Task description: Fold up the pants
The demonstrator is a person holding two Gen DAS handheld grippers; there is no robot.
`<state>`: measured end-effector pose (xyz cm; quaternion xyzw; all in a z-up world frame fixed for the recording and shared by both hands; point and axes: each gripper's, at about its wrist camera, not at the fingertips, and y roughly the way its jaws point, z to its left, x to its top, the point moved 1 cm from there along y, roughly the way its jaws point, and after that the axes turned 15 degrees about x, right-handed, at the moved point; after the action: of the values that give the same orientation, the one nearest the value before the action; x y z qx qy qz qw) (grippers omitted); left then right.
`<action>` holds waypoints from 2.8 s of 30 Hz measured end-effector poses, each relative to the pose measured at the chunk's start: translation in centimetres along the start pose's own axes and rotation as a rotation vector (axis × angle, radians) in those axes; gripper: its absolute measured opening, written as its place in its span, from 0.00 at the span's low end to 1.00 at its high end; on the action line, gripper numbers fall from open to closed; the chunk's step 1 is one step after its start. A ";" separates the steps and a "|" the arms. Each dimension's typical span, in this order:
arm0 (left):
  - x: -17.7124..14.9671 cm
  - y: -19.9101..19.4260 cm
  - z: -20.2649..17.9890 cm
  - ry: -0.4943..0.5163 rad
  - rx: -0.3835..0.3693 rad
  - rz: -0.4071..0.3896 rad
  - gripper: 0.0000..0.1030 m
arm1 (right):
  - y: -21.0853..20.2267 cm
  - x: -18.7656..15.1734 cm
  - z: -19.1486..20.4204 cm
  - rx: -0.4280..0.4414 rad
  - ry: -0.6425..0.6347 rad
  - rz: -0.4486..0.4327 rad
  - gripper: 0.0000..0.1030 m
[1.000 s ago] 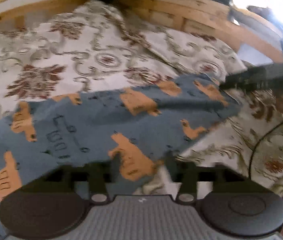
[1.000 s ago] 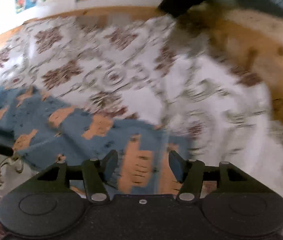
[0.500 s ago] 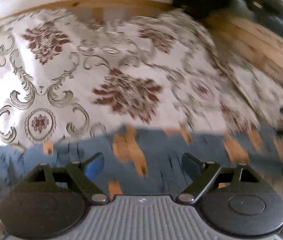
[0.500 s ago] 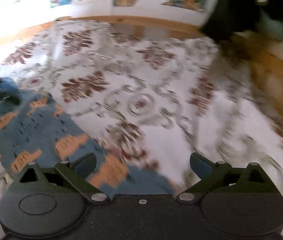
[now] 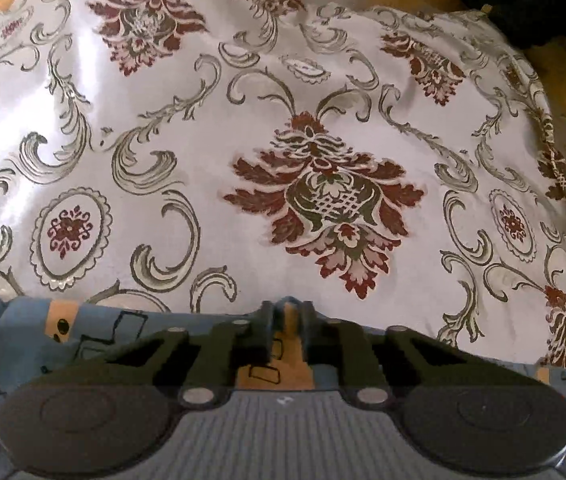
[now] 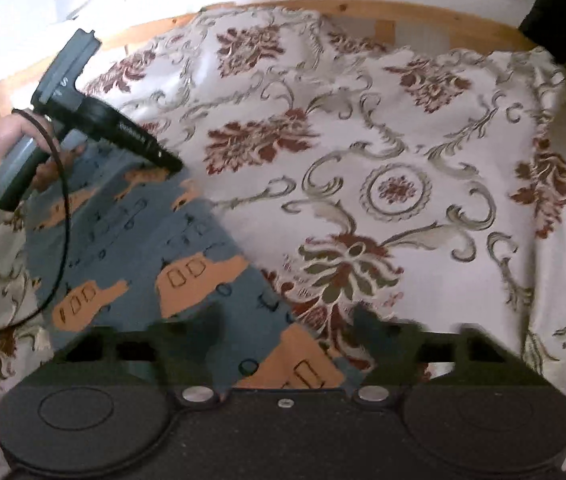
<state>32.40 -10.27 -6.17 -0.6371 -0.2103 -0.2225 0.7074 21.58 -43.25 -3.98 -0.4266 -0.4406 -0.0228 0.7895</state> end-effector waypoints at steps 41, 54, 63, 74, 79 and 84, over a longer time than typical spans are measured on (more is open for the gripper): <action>-9.9 -5.1 10.9 -0.129 -0.091 -0.105 0.07 | 15.9 8.7 1.2 0.458 1.032 -0.182 0.47; -9.8 -4.7 13.5 -0.172 0.041 -0.077 0.06 | 17.1 16.4 0.8 0.316 0.710 -0.122 0.02; -8.8 -5.2 14.6 -0.190 0.013 -0.063 0.17 | 15.1 15.7 -3.5 0.311 0.671 -0.072 0.60; -7.4 -4.3 15.7 -0.120 0.185 -0.131 0.58 | 3.9 3.1 0.3 0.167 0.619 -0.121 0.80; -7.6 -4.7 13.5 -0.021 0.291 -0.135 0.62 | -4.2 -1.1 2.7 -0.237 0.427 -0.175 0.86; -8.0 -6.0 10.4 0.004 0.324 -0.162 0.86 | -9.6 -6.7 6.6 -0.336 0.446 -0.265 0.97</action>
<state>22.24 -0.07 -4.90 -0.4955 -0.2925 -0.2430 0.7809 9.11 -47.02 -0.86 -0.4745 -0.2985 -0.2912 0.7752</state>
